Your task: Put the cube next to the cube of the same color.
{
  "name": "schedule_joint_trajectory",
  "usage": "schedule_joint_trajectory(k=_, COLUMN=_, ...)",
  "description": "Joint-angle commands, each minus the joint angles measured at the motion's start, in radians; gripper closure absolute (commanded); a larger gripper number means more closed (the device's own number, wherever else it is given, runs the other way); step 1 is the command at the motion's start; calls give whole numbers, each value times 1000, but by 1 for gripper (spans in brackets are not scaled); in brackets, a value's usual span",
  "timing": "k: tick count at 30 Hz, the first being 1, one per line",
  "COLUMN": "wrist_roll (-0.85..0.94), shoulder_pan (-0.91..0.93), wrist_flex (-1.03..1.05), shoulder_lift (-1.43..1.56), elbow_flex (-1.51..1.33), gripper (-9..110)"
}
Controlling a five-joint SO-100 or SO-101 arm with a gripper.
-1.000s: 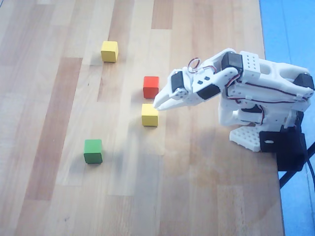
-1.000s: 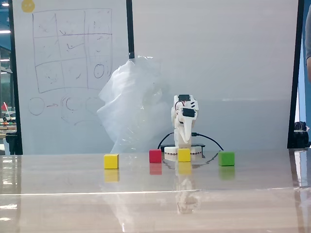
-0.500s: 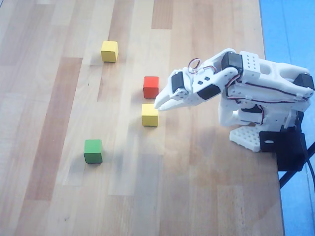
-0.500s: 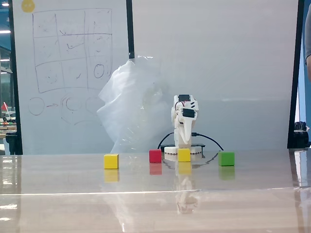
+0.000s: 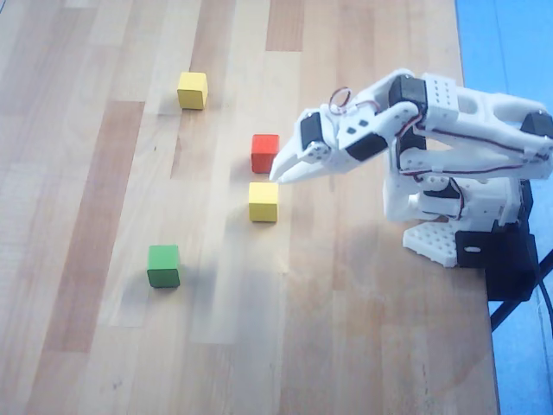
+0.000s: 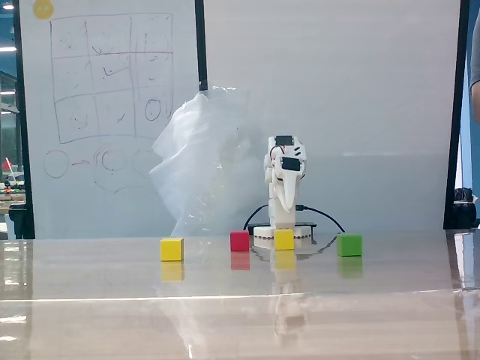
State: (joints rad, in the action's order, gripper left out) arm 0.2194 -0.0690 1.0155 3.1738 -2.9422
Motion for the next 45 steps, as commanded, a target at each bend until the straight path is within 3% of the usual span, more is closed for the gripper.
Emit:
schedule_joint_trajectory(k=1, wrist_roll=-8, shoulder_pan=3, wrist_flex=2, shoulder_lift=-115, elbow_flex=209, gripper=101)
schedule_joint_trajectory(k=15, wrist_roll=-8, shoulder_pan=3, wrist_flex=135, shoulder_lift=-617, elbow_flex=477, gripper=101)
schedule_joint_trajectory(k=29, wrist_roll=5, shoulder_pan=-8, wrist_flex=166, shoulder_lift=-881, elbow_flex=594, gripper=100)
schedule_joint_trajectory(k=45, wrist_roll=8, shoulder_pan=5, wrist_flex=241, shoulder_lift=-1042, elbow_flex=778, gripper=71)
